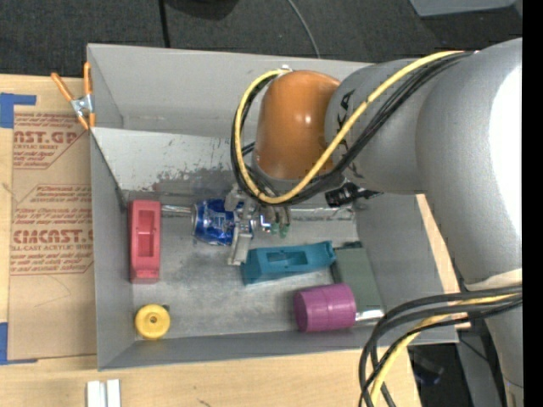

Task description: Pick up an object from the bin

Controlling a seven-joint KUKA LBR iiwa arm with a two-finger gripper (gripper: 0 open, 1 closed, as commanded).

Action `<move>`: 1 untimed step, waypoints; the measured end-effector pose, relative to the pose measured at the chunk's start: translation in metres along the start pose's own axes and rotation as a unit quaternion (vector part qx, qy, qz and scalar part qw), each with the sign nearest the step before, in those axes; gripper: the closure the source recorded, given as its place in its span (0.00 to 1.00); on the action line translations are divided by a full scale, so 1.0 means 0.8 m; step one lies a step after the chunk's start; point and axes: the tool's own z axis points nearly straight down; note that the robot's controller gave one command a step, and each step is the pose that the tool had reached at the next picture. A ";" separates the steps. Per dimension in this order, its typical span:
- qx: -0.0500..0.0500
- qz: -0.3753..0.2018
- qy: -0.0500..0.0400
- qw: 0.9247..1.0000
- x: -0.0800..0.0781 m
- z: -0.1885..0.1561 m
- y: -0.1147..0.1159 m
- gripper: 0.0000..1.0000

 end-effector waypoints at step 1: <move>0.000 0.063 0.001 0.998 -0.007 0.063 0.013 0.00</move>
Offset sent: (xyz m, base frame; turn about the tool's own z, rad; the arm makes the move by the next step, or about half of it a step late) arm -0.0006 0.0026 -0.0625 0.2601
